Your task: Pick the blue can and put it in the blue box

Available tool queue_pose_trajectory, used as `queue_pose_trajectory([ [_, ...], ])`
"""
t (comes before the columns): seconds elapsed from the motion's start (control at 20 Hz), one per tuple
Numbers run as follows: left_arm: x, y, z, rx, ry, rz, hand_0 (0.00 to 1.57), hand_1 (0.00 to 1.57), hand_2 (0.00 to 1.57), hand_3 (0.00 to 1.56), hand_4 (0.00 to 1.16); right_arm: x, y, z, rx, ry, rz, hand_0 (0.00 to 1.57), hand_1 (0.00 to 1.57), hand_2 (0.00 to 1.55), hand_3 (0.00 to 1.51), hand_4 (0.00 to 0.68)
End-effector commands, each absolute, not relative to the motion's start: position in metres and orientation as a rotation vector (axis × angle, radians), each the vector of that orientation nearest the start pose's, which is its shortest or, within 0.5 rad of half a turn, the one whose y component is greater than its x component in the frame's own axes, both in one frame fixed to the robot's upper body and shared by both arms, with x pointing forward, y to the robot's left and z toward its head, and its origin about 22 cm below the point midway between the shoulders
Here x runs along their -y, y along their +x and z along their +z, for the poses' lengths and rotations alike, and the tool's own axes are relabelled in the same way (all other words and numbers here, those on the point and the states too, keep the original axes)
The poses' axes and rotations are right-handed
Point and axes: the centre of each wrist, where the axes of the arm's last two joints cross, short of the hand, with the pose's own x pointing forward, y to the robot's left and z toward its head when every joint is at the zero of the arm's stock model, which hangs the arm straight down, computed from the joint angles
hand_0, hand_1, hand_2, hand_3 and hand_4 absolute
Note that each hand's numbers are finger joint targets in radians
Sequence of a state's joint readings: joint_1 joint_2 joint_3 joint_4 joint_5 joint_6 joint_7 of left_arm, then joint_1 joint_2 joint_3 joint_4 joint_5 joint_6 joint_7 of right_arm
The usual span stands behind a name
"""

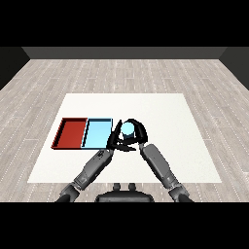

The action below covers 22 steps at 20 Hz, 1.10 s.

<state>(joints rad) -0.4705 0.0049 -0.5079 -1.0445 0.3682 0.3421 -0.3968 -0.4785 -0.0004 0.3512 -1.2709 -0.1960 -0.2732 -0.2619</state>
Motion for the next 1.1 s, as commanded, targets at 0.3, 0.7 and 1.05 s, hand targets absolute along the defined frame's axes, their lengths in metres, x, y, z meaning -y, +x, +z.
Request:
queue_pose_trajectory([
  [0.3,-0.052,0.290,-0.016,1.724,-0.254,-0.169,0.00,0.00,0.00,0.00,0.00,0.094,0.322,0.029,1.883,0.287,0.160,1.43,1.43,1.46,1.38,0.553],
  [0.7,-0.062,0.317,0.006,1.757,-0.271,-0.171,0.00,0.00,0.00,0.00,0.00,0.084,0.307,0.041,1.893,0.308,0.152,1.45,1.45,1.46,1.37,0.525],
  [1.05,-0.043,0.299,-0.011,1.755,-0.264,-0.209,0.00,0.00,0.00,0.00,0.00,0.068,0.286,0.043,1.895,0.317,0.191,1.44,1.44,1.45,1.35,0.501],
])
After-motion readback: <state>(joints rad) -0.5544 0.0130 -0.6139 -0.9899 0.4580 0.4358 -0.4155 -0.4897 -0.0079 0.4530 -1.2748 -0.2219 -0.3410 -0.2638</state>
